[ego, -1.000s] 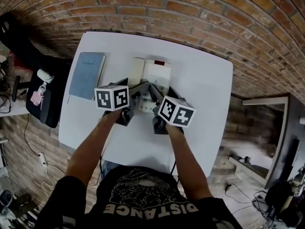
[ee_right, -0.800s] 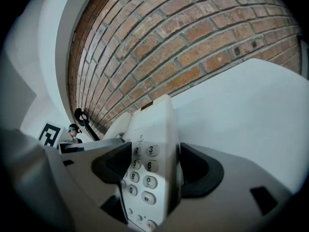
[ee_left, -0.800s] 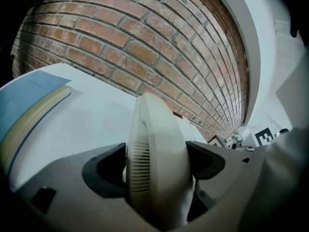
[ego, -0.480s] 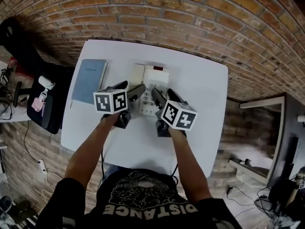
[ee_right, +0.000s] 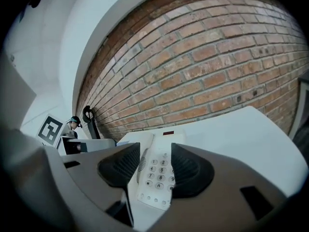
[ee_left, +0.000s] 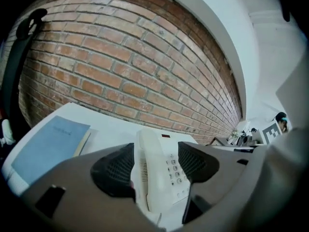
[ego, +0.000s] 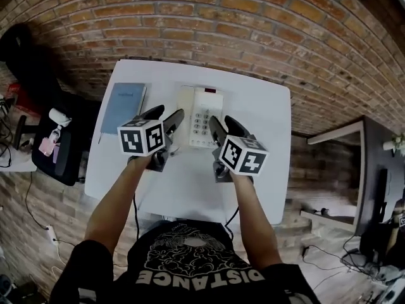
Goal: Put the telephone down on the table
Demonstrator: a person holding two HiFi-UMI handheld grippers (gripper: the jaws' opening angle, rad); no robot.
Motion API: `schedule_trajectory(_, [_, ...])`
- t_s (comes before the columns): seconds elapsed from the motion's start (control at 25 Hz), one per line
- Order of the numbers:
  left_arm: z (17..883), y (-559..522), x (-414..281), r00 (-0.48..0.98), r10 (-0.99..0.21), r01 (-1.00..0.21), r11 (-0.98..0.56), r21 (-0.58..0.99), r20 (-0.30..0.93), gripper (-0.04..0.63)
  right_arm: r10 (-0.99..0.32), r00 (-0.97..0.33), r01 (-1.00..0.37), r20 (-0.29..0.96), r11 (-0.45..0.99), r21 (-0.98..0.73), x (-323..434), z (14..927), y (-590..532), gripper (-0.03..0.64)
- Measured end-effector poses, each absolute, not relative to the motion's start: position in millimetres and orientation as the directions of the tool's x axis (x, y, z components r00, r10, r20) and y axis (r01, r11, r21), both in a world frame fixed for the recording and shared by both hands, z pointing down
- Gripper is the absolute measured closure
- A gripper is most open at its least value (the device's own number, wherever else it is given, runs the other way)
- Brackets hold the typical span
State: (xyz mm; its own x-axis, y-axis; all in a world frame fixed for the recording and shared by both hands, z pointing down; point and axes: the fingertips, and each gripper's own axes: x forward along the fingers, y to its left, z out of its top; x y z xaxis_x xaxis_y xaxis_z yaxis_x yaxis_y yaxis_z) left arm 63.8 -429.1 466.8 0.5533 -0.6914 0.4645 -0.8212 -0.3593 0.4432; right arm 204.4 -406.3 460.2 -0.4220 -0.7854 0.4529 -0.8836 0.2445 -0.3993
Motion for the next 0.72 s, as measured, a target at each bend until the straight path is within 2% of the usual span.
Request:
schedule_trajectory(0.4, [401,-372,17,0.517,-0.775,-0.849,-0.410,0.334,0.364,0.413,-0.845,-0.392,-0.907,0.364,0.289,-0.305,188,399,-351,0.494])
schedule_trajectory(0.72, [369,-325,-1,0.519,-0.800,-0.850,-0.448,0.276,0.301,0.492,-0.885,-0.362,-0.919,0.294,0.286,-0.270,178,363,-300,0.590])
